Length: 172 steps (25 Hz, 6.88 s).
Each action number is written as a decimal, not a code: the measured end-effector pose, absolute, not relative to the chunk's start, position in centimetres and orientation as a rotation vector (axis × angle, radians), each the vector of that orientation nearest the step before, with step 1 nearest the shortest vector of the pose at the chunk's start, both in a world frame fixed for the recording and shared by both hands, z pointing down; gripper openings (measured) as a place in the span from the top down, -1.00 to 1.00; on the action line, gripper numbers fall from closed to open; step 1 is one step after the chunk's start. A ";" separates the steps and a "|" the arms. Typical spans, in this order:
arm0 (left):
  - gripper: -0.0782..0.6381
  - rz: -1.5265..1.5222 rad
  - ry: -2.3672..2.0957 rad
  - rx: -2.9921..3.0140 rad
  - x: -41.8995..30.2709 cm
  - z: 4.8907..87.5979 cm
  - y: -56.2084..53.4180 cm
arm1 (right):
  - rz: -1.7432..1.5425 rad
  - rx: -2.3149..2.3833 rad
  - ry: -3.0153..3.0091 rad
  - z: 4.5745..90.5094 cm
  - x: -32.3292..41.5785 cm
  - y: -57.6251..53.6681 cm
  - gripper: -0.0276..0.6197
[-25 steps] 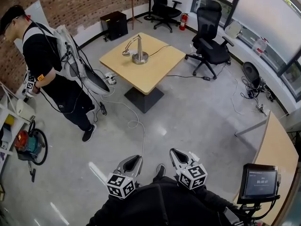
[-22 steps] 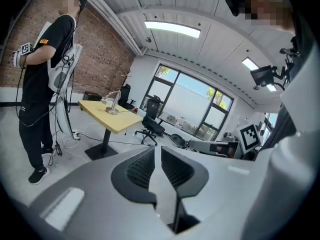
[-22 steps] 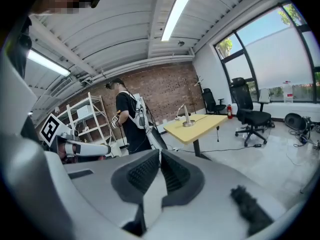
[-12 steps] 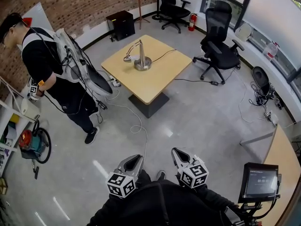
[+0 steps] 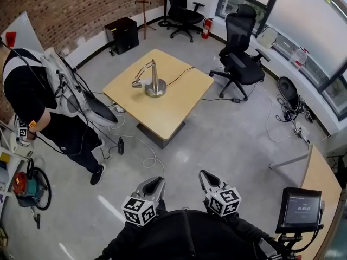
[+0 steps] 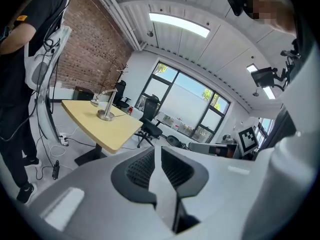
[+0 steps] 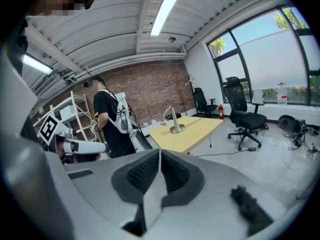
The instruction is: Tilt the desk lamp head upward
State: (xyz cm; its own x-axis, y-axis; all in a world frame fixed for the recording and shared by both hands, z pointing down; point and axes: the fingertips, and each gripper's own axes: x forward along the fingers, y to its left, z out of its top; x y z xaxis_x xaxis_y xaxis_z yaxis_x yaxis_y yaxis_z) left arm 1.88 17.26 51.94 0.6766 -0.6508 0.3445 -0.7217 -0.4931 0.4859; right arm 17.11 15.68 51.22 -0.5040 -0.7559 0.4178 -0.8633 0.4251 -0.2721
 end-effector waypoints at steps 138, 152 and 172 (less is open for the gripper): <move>0.61 0.493 -1.799 2.073 -15.2 55.2 -38.1 | -0.552 0.838 -2.270 48.0 -4.8 -38.5 0.55; 0.60 0.499 -1.777 2.155 -14.0 53.4 -38.3 | -0.984 0.529 -1.811 52.5 -11.0 -39.7 0.55; 0.50 0.559 -1.750 2.282 -14.5 52.0 -36.7 | -0.603 0.699 -2.141 51.3 -10.8 -40.4 0.70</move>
